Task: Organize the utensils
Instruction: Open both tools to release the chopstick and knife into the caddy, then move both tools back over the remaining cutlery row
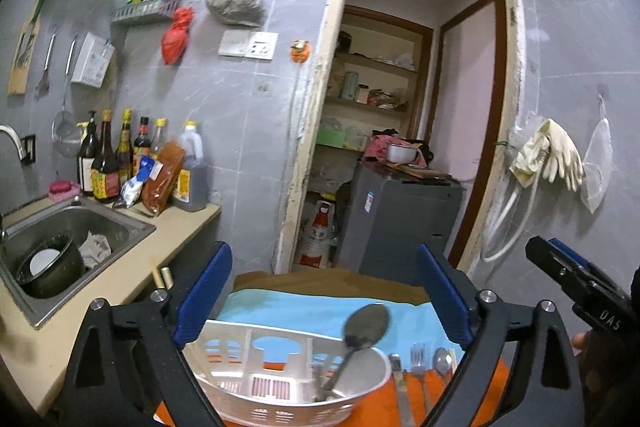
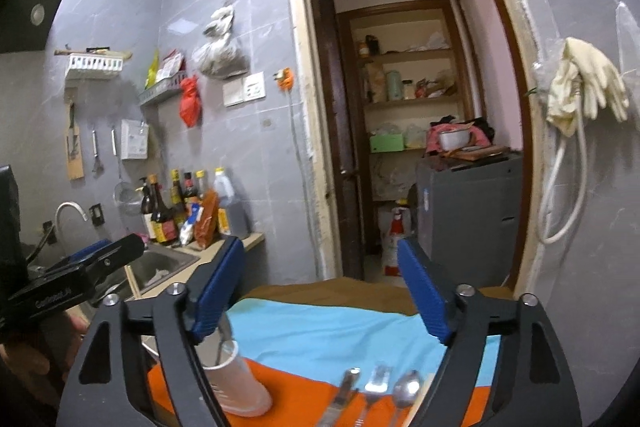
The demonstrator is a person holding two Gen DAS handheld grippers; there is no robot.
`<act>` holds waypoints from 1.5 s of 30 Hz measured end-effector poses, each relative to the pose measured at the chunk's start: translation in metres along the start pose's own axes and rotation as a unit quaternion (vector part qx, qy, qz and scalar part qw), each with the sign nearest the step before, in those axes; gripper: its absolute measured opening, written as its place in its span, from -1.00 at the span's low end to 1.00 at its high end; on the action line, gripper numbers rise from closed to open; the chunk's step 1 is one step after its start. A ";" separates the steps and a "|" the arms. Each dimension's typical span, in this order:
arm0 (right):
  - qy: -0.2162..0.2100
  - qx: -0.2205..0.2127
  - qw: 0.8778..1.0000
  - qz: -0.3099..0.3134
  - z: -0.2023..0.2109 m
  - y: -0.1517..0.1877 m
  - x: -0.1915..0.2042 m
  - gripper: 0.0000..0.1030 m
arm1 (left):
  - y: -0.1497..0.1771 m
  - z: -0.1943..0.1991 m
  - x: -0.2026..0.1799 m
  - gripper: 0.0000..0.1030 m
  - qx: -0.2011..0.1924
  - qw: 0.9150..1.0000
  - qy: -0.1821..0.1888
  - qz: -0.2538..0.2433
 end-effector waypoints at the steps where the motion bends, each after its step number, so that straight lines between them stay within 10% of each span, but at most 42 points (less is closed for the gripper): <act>1: 0.004 -0.001 1.000 -0.001 0.003 -0.002 -0.006 0.71 | 0.000 -0.001 -0.004 0.83 0.001 1.000 0.001 -0.003; 5: 0.016 -0.008 1.000 -0.003 0.015 -0.005 -0.029 1.00 | 0.001 -0.006 -0.029 0.85 0.002 1.000 0.008 -0.016; 33: 0.053 0.080 0.995 -0.014 0.007 0.084 -0.163 1.00 | 0.133 -0.068 -0.135 0.86 0.120 0.990 0.034 -0.070; 45: 0.010 0.184 0.982 -0.048 -0.037 0.143 -0.172 0.40 | 0.199 -0.115 -0.114 0.49 0.216 0.976 -0.003 -0.038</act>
Point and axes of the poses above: each gripper's, at about its wrist camera, not at the fingertips, and z roughly against the way its jaws point, x to its left, y to its underside, the point moved 10 cm from there along -z, roughly the way its jaws point, and after that the axes turned 10 degrees about y, right-handed, at the moved point
